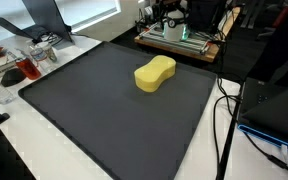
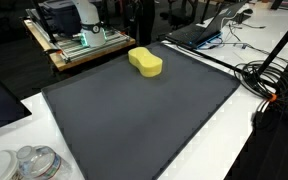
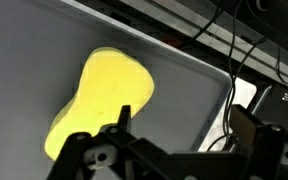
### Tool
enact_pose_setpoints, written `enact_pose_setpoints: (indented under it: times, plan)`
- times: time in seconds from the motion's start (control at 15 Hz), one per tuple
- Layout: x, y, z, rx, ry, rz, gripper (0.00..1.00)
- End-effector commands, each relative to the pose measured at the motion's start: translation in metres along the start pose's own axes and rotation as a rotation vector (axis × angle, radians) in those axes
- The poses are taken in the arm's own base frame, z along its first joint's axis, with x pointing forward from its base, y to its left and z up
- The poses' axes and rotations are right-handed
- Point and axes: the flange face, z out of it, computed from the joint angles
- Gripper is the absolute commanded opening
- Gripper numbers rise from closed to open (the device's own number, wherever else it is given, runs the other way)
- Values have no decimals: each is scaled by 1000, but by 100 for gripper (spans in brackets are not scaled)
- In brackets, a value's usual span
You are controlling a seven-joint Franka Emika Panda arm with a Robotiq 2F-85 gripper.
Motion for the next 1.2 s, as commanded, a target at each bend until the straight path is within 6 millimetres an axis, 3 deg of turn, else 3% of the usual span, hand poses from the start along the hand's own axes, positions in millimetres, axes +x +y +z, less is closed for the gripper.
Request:
enact_pose_setpoints:
  times: [0.0, 0.73, 0.93, 1.13]
  plan:
    - [-13, 40, -24, 65, 79, 48, 100]
    - [-62, 175, -21, 177, 151, 194, 100]
    - [-62, 213, -12, 202, 151, 216, 100]
    - [-44, 240, -5, 233, 148, 213, 100]
